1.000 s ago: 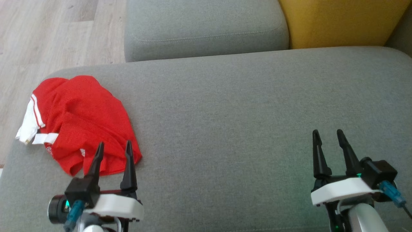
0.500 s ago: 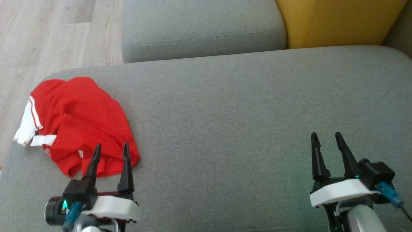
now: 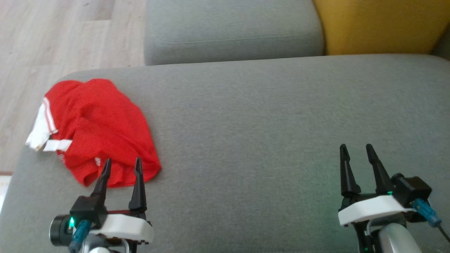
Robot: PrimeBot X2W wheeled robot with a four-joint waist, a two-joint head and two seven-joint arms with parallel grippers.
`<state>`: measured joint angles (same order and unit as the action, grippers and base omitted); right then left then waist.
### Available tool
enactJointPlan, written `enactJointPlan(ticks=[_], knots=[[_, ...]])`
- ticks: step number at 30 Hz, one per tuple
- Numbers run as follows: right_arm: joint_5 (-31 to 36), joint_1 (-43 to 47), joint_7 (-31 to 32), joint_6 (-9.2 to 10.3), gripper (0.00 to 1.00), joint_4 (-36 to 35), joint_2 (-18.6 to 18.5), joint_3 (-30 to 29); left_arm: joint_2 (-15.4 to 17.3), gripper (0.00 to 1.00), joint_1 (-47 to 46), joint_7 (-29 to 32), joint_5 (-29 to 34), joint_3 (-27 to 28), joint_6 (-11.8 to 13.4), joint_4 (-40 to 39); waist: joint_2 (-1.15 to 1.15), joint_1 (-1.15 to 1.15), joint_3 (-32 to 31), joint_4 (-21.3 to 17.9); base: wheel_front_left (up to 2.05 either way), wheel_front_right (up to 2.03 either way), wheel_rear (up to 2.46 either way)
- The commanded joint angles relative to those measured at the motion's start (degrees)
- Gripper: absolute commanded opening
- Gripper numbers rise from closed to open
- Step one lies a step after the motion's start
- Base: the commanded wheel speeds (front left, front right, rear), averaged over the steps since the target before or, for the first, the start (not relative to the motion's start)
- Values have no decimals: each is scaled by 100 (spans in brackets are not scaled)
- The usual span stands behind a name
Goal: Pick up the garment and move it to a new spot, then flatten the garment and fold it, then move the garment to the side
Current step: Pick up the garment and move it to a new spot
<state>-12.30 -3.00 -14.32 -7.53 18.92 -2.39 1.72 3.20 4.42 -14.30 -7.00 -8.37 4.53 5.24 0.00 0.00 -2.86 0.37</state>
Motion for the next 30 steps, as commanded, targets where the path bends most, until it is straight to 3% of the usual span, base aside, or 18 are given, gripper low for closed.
enactJointPlan(ticks=[1, 17, 30], knots=[[-36, -271, -67, 4, 100, -198, -49, 186, -22, 100, -292, -70, 63, 246, 5, -172, 0, 0, -6, 134, 0, 0, 0], [-268, -135, -68, 4, 100, -206, -49, 504, -9, 100, -81, -70, 232, 620, -47, -268, 0, 0, -123, 1553, 0, 0, 0], [-374, -87, -68, 4, 100, -145, -49, 636, -6, 100, 2, -70, 246, 741, -73, -309, 0, 0, -222, 2133, 0, 0, 0]])
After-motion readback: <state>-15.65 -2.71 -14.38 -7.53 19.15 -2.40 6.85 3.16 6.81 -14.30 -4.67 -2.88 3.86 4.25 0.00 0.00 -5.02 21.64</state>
